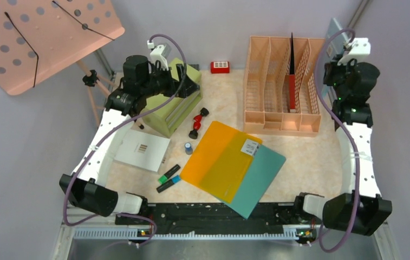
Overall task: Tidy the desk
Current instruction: Place the notebook in the storage box.
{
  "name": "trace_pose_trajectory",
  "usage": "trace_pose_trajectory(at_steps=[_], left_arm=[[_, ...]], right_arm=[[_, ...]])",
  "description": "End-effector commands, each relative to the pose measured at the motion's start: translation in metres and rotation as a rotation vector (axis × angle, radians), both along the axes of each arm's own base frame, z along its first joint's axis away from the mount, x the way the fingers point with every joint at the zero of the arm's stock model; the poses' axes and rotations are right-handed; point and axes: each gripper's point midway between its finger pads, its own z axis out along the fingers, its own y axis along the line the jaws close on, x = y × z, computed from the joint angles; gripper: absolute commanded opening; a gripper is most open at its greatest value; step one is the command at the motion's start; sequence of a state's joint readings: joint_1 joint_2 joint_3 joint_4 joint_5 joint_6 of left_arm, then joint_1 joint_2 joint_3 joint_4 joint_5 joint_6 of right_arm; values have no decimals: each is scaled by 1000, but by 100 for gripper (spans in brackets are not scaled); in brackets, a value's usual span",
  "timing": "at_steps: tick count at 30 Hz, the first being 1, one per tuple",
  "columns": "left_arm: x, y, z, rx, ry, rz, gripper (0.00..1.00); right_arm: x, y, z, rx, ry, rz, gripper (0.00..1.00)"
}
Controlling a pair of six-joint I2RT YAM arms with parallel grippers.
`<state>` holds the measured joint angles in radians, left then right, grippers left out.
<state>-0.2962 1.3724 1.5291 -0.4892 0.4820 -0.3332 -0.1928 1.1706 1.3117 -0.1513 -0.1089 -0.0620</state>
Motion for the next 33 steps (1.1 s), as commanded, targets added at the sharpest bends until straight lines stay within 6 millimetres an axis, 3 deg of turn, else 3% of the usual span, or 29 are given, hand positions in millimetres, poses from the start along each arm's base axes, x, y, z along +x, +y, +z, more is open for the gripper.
trace_pose_trajectory(at_steps=[1,6,16,24,33], left_arm=[[0,-5,14,-14,-90,-36,98],[-2,-5,12,-17,-84,-38,98],[0,-7,14,-38,-102,-38,98],[0,-8,13,-44,-114,-46,98],[-4,-6,10,-47,-128,-36,98]], right_arm=[[20,-6,18,-32,-195,-7,0],[36,-16,-14,-55,-180,-40,0],[68,-20,-56,-84,-252,-21,0],[99,-25,-110,-34,-261,-15,0],[100,-26,-159,-6,-243,-20,0]])
